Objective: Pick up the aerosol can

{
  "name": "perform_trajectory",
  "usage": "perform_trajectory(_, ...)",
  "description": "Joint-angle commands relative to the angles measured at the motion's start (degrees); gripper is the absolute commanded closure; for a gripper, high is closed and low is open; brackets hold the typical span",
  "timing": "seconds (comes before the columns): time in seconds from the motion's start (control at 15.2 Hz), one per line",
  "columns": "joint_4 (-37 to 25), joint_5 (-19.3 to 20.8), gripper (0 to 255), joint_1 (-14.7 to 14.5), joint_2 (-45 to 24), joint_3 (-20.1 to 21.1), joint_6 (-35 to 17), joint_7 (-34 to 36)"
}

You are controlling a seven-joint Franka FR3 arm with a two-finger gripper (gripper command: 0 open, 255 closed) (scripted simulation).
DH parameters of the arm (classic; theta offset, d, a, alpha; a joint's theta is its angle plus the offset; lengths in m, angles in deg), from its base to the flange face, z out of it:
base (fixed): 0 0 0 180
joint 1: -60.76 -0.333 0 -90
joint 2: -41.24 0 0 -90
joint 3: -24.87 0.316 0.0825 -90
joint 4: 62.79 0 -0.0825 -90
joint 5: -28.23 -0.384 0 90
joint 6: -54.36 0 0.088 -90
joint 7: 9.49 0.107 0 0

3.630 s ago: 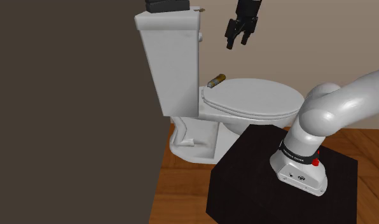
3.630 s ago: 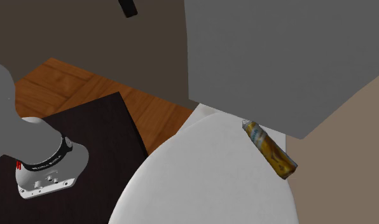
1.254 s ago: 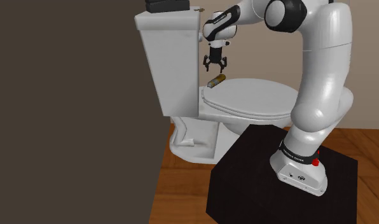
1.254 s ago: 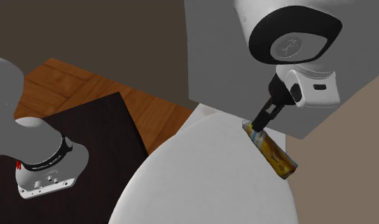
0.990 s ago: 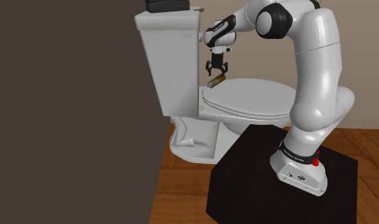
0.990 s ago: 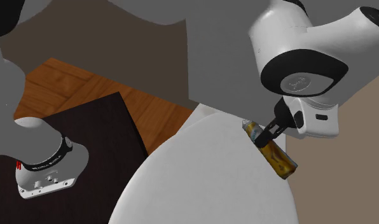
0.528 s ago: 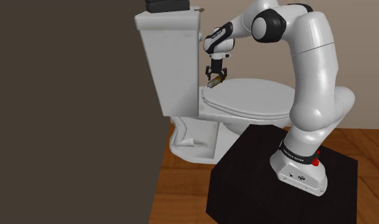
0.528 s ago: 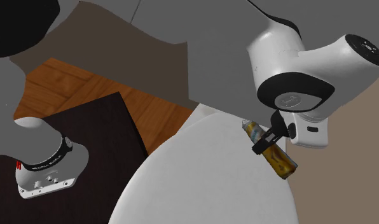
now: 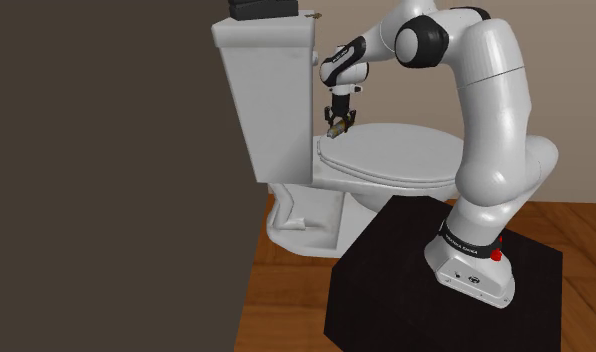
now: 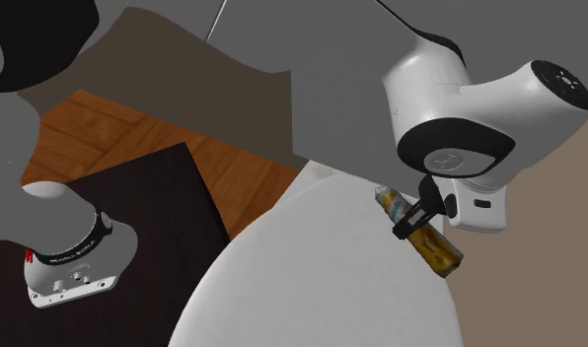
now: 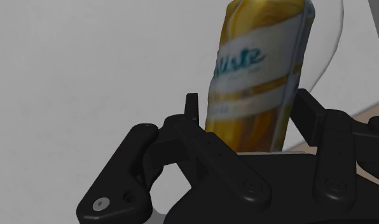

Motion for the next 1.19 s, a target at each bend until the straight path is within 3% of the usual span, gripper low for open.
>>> perform_trajectory(0.0, 0.0, 0.0, 255, 0.0, -0.01, 0.0, -0.01, 0.0)
perform_trajectory(1.12, -3.5, 1.08, 255, -0.31, 4.83, -0.6, 8.24, 0.84)
